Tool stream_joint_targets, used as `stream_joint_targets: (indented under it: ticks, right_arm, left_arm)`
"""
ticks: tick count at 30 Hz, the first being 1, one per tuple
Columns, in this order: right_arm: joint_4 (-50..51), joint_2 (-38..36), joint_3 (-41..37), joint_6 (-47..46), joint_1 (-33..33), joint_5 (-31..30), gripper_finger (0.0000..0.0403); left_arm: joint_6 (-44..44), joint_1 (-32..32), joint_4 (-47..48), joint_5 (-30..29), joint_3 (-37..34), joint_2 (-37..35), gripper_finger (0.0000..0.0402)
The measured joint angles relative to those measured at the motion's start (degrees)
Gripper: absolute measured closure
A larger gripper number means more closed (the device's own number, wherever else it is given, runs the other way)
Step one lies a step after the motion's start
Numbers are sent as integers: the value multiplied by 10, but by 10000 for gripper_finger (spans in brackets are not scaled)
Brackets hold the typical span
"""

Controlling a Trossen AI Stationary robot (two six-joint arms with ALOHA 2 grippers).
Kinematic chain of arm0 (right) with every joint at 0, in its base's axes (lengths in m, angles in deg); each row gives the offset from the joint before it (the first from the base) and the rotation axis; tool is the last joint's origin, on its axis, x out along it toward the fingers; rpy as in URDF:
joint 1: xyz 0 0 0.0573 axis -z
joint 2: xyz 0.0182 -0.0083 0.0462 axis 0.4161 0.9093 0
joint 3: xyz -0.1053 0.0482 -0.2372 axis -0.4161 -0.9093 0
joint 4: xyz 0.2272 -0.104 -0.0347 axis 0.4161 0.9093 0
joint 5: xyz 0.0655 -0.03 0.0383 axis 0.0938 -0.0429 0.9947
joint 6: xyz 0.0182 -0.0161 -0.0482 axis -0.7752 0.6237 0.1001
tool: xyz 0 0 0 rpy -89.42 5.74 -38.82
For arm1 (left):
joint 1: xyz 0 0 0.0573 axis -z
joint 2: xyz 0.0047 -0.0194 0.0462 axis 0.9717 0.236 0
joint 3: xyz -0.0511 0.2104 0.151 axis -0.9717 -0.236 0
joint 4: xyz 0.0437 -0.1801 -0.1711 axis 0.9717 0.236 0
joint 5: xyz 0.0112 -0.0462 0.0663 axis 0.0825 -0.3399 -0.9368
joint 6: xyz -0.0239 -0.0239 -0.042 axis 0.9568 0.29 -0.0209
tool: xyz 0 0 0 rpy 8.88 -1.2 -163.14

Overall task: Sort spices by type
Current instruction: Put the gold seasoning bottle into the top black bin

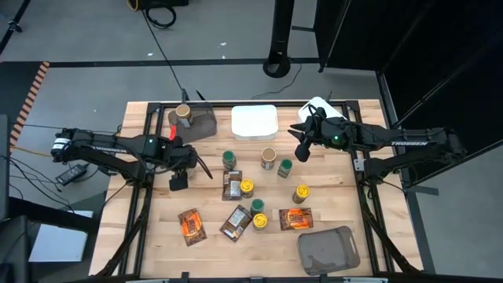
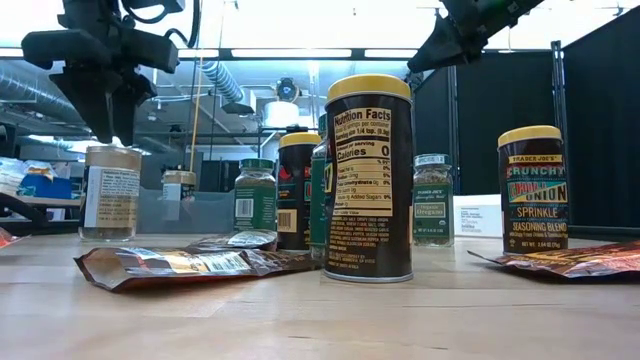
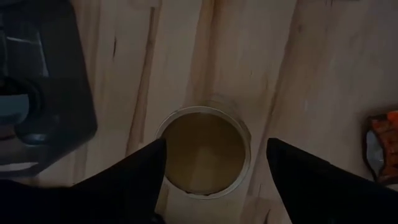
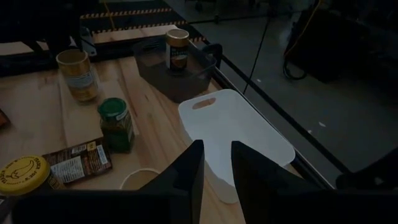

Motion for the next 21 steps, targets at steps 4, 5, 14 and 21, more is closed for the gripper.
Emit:
stream_joint_targets:
  ticks: [4,5,14,21]
  right_arm:
    - [0,0,0,0,0,0,312]
    - [0,0,0,0,0,0,312]
    - [0,0,0,-19,0,0,312]
    - [0,0,0,-19,0,0,312]
  left_arm:
    - [-4,-14,-3,-3,-14,0,119]
    - [-4,-17,-6,-2,-19,0,119]
    - [-2,-19,-41,1,-27,-1,119]
    - [44,-19,-37,-1,29,0,120]
